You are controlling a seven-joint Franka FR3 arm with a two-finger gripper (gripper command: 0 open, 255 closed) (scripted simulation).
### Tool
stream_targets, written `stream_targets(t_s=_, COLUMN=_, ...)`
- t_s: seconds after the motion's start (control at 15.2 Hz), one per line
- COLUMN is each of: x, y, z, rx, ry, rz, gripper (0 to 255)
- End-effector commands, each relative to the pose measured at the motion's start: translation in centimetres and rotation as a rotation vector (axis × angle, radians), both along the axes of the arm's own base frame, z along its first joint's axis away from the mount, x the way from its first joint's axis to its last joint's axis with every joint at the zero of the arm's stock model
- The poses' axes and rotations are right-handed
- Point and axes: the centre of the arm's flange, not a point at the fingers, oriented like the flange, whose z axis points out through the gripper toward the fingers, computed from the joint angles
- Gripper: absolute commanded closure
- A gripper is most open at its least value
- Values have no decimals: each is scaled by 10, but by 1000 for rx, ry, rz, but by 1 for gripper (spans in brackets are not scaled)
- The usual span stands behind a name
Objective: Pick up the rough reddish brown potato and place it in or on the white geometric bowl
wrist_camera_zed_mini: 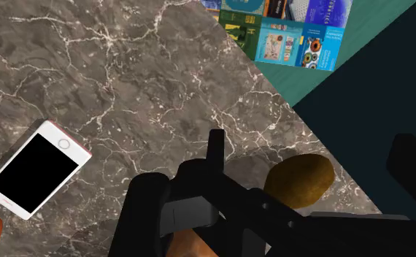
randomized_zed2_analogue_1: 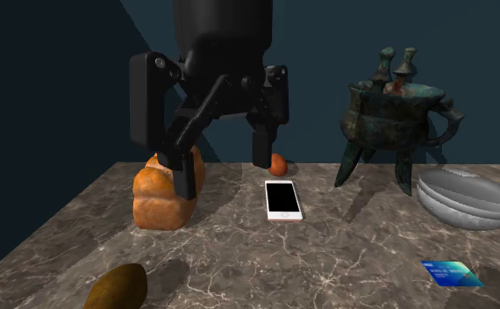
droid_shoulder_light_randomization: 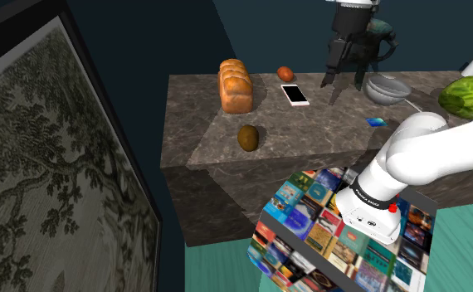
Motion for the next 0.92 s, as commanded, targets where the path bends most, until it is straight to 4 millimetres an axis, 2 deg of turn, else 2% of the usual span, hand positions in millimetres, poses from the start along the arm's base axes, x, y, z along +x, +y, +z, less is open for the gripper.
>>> stream_targets(t_s=0.0, x=0, y=0, z=0, rx=0, ry=0, rz=0, gripper=0)
stream_targets(t_s=0.4, x=53, y=-30, z=-39, rx=-44, ry=-27, rz=-119, gripper=0)
stream_targets(t_s=0.86, x=112, y=-74, z=-81, rx=-95, ry=-58, rz=-257, gripper=0)
